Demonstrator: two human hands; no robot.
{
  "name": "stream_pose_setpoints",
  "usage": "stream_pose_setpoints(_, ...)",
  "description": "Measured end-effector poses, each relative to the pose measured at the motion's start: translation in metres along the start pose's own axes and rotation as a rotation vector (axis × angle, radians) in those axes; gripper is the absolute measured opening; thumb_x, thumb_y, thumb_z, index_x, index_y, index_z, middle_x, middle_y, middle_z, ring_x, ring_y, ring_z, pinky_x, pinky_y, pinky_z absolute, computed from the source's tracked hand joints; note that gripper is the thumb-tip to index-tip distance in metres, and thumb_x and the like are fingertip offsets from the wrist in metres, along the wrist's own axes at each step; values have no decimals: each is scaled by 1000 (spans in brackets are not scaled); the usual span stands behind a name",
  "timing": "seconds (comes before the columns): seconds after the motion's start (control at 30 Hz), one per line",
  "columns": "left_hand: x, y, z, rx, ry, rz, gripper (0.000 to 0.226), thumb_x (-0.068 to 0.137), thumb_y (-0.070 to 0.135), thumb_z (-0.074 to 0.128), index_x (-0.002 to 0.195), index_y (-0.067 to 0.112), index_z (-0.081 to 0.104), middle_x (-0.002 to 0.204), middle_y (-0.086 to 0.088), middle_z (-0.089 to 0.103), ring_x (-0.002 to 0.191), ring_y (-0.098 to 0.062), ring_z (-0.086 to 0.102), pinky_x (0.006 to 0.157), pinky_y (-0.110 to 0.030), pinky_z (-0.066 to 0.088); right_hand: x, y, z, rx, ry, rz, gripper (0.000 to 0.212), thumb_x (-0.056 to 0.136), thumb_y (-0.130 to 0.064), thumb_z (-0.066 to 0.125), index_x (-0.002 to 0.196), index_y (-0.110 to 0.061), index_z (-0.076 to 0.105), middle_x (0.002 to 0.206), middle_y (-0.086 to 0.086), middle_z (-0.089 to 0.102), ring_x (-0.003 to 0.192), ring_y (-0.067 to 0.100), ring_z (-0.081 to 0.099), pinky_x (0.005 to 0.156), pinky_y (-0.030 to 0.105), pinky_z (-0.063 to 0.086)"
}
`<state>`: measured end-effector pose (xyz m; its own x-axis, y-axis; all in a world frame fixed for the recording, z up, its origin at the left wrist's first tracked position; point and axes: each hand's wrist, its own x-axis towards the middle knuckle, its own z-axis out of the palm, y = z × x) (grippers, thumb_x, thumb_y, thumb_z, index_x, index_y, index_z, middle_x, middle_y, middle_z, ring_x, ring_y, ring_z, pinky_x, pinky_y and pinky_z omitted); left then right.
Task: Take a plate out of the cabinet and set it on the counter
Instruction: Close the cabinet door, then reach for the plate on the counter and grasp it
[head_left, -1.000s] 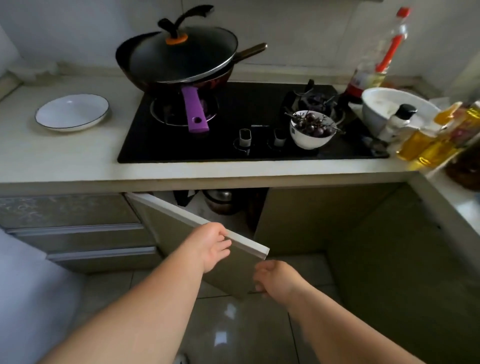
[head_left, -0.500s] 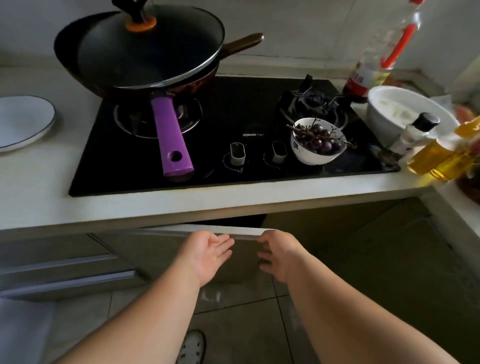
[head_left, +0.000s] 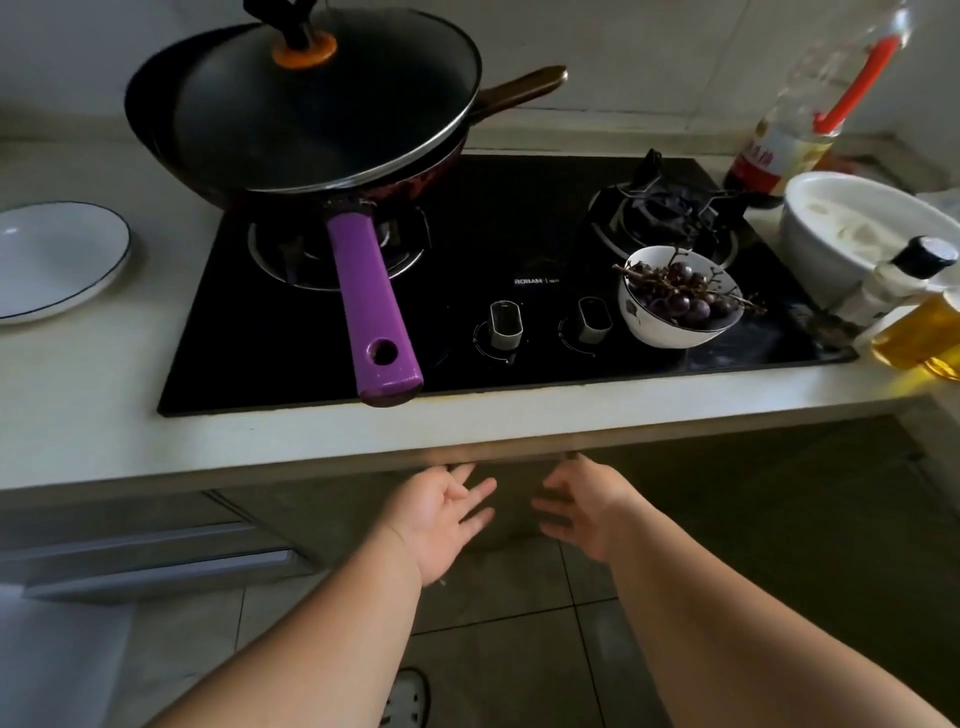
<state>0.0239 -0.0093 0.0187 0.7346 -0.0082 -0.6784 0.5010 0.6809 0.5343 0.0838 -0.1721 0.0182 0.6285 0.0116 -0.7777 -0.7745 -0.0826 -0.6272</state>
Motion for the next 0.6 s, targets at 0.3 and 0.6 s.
stream_pose_setpoints(0.3,-57,6,-24,301,185,57,52,92,3,38,143,12,32,121,-6,62,98,-24,64,76,-36,52,-58,9,-11,-203,-60,-98,12,91,-15,52,85,-20,61,107,6,68,95,22,65,78,37,53)
stream_pose_setpoints(0.6,-162,10,-51,293,318,240,37,88,3,40,121,15,54,105,-6,70,91,-24,68,68,-33,53,-138,12,19,-372,-153,-297,8,89,-21,60,86,-15,66,95,10,72,88,25,69,83,41,57)
